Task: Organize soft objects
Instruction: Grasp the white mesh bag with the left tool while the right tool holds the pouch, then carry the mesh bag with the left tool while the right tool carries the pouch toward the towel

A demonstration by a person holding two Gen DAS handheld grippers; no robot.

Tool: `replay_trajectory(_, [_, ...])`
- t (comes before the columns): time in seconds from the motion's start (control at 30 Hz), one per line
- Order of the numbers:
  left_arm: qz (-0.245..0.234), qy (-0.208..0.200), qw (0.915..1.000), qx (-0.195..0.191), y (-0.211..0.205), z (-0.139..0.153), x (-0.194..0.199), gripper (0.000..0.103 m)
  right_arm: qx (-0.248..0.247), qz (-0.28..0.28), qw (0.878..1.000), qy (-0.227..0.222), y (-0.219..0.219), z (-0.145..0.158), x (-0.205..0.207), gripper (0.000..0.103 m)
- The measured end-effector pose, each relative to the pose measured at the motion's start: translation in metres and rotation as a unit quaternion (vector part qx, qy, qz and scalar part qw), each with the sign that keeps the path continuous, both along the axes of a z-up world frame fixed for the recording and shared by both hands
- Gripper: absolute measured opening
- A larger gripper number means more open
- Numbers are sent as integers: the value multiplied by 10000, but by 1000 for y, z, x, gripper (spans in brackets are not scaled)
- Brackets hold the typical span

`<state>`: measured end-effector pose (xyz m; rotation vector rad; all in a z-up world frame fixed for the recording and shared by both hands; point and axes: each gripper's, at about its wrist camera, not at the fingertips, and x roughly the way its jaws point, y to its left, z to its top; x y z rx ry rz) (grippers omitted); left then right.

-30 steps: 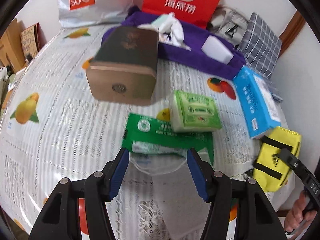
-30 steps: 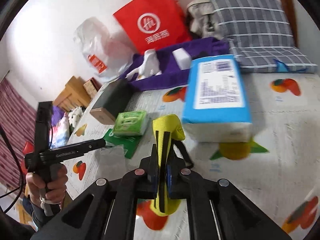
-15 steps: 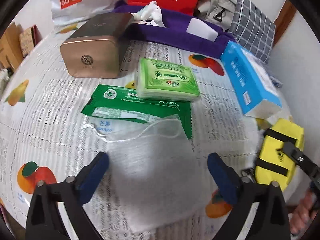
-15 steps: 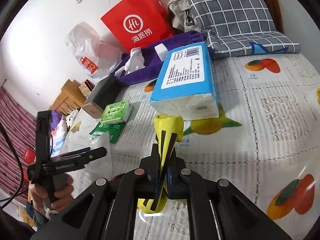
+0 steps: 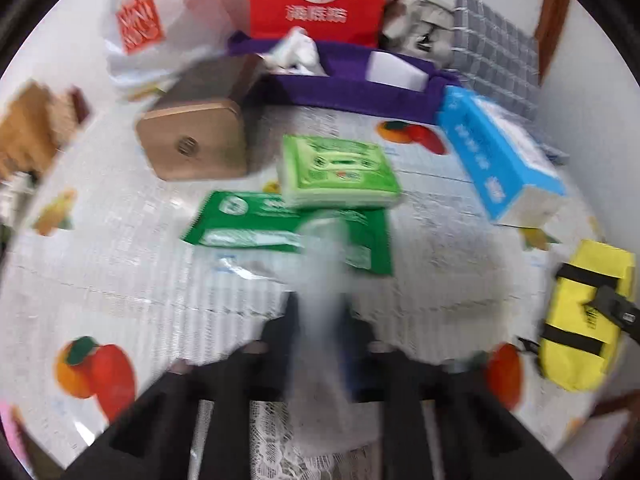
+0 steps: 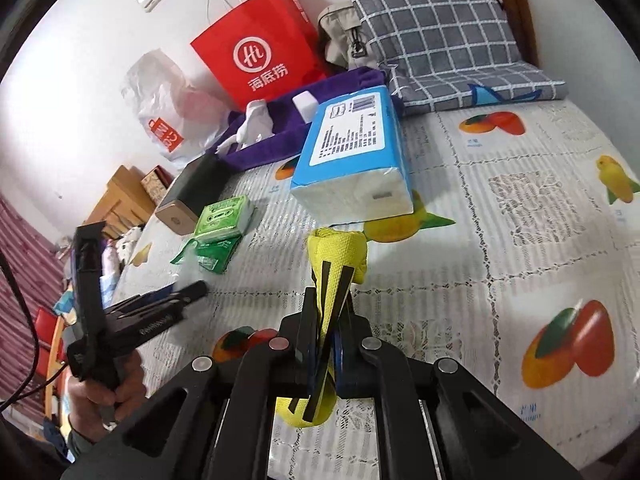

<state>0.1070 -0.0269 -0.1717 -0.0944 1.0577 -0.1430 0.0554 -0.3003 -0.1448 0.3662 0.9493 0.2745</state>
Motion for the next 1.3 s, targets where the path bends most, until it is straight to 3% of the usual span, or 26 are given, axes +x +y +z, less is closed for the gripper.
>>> replay_trajectory(0.07, [-149,171,9982,-554,16,2,1,9,-71,-101,9999,-48,6,7,-2,6])
replay_trajectory(0.37, [-550,124,9939,-953,47,28,8,9,-333,-286,9987,-257,38,41,4,6])
replay_trajectory(1.0, [-783,-141,9899,-1175,79,56,44,9,-621,-556,9954,-482,68,79,41,5])
replay_trajectory(1.3, [-375,-439,9898,-1303,92,72,61,9,-625,-387,9953,-629,69,97,64,5])
